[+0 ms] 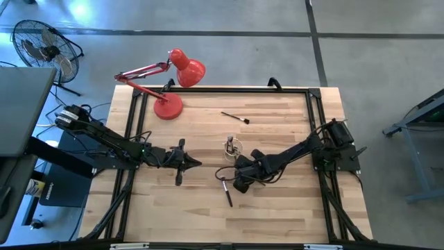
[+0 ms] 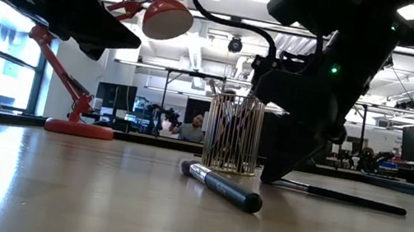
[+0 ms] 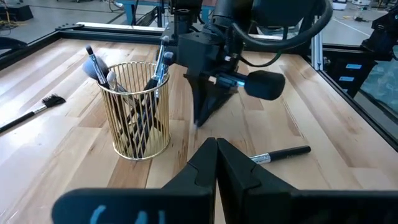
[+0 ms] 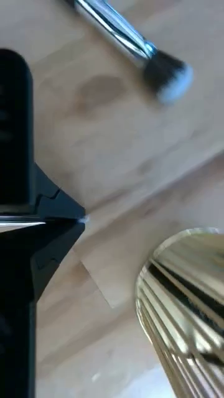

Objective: Put items in baskets/containers
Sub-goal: Put the eyeshadow brush into the wire organizer

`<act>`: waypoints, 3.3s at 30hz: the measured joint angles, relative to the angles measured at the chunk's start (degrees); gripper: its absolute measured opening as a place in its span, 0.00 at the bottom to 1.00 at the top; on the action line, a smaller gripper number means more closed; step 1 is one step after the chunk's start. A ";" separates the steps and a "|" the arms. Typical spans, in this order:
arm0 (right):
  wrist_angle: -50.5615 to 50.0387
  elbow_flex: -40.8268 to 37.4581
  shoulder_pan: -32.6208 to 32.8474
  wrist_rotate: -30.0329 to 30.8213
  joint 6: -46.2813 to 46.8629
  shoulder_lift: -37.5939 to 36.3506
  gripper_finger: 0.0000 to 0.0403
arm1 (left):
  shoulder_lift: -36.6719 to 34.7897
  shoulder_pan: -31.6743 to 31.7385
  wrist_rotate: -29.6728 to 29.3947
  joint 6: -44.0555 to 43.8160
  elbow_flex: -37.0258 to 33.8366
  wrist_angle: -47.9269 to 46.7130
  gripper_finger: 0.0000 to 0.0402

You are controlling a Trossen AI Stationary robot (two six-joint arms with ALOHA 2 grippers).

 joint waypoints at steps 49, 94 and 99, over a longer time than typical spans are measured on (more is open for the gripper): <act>99.21 -51.01 3.27 11.35 -49.34 -39.55 0.00 | 0.00 -0.01 3.21 -4.50 0.02 0.03 0.00; 86.82 -27.69 -14.55 -4.43 -57.89 -6.56 0.02 | 0.04 0.00 5.14 -4.69 0.02 -1.48 0.00; 86.64 -27.69 -14.55 -3.11 -56.13 -6.56 0.03 | 0.04 0.01 5.09 -4.68 0.02 -1.48 0.00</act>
